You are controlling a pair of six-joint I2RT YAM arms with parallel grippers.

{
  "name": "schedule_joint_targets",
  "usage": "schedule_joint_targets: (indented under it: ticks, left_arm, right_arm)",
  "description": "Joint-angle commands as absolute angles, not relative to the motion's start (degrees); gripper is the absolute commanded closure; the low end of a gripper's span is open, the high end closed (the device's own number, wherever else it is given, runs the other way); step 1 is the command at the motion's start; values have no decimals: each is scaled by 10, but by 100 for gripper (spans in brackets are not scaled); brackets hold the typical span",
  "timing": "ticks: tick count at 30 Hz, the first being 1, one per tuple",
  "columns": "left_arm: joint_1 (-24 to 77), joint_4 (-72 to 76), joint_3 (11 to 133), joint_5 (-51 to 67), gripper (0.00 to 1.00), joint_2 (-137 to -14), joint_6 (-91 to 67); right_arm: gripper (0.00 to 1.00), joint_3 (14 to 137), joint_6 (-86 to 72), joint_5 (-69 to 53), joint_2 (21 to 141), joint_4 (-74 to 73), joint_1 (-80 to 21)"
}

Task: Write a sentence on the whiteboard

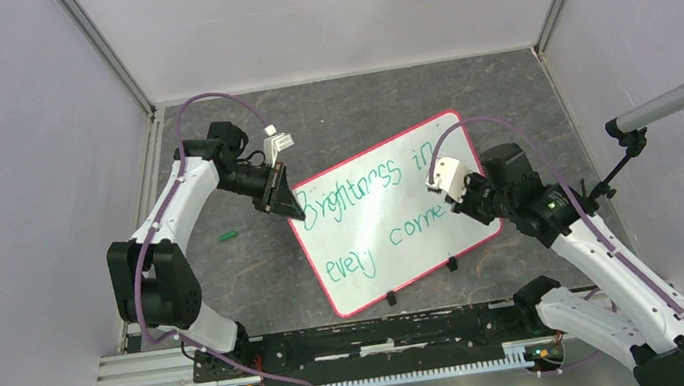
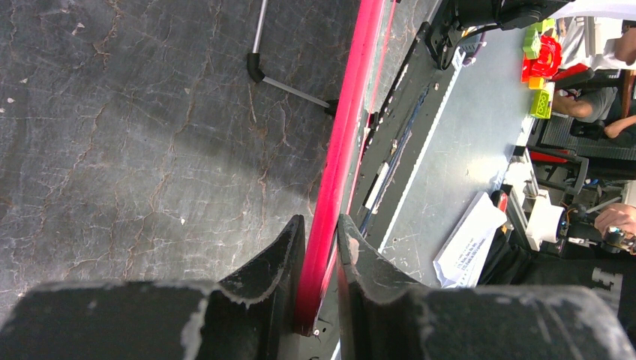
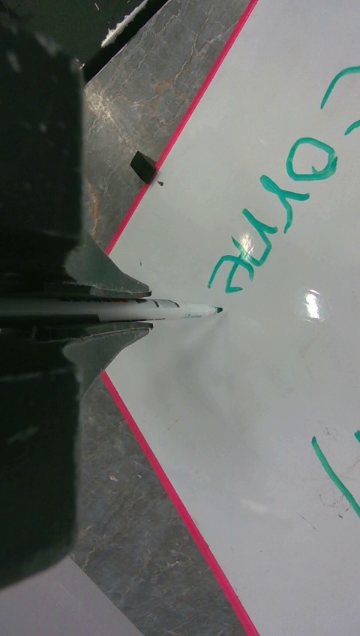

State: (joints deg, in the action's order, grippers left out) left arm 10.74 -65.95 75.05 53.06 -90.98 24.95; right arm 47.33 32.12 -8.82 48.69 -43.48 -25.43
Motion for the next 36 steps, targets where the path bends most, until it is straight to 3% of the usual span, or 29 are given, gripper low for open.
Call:
schedule_joint_targets:
  ticks: [1, 25, 36]
  left_arm:
    - [132, -618, 738, 484, 98, -917, 257]
    - [132, -617, 740, 482, 97, -925, 257]
    - [132, -618, 741, 483, 98, -928, 258]
  right_arm:
    - [100, 466, 328, -76, 484, -403, -253]
    - [100, 461, 343, -35, 492, -410, -253]
    - [100, 444, 367, -69, 502, -456, -253]
